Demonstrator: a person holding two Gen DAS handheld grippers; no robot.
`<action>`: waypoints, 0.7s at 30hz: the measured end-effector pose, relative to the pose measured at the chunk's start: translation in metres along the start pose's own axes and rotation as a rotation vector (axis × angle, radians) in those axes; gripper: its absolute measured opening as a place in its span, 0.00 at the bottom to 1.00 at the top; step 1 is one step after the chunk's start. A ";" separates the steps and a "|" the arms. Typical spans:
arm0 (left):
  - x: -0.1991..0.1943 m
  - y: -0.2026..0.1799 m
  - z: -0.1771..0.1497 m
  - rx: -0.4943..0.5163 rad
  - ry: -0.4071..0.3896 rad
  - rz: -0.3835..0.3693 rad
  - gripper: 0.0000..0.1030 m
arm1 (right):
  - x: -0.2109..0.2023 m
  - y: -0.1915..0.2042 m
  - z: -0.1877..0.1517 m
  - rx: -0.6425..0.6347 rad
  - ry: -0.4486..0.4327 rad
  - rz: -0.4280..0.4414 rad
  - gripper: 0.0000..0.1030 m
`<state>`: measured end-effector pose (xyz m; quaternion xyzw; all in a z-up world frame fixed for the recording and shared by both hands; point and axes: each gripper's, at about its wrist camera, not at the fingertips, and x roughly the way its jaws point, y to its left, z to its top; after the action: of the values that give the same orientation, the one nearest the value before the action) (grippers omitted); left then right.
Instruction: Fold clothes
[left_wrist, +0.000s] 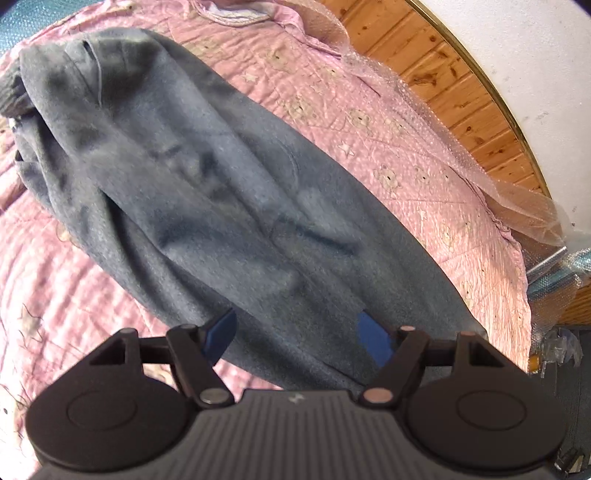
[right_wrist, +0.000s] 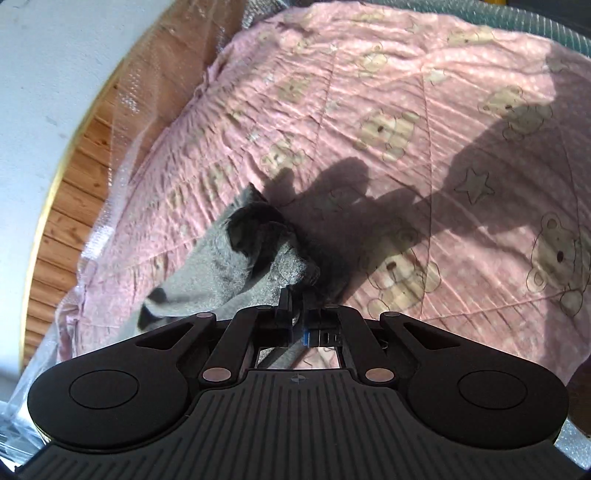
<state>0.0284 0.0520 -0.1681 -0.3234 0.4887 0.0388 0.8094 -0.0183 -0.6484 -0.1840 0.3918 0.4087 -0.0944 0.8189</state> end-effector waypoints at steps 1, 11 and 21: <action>-0.002 0.006 0.004 -0.009 -0.010 0.015 0.72 | 0.001 -0.001 0.000 -0.013 0.004 -0.024 0.02; -0.059 0.151 0.083 -0.329 -0.268 0.159 0.74 | 0.025 -0.015 -0.019 0.033 0.035 -0.206 0.02; -0.034 0.224 0.137 -0.577 -0.261 -0.149 0.80 | 0.018 0.065 -0.044 -0.036 -0.109 -0.435 0.30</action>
<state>0.0309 0.3134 -0.2065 -0.5666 0.3248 0.1575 0.7407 -0.0022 -0.5699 -0.1766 0.2739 0.4401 -0.2825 0.8071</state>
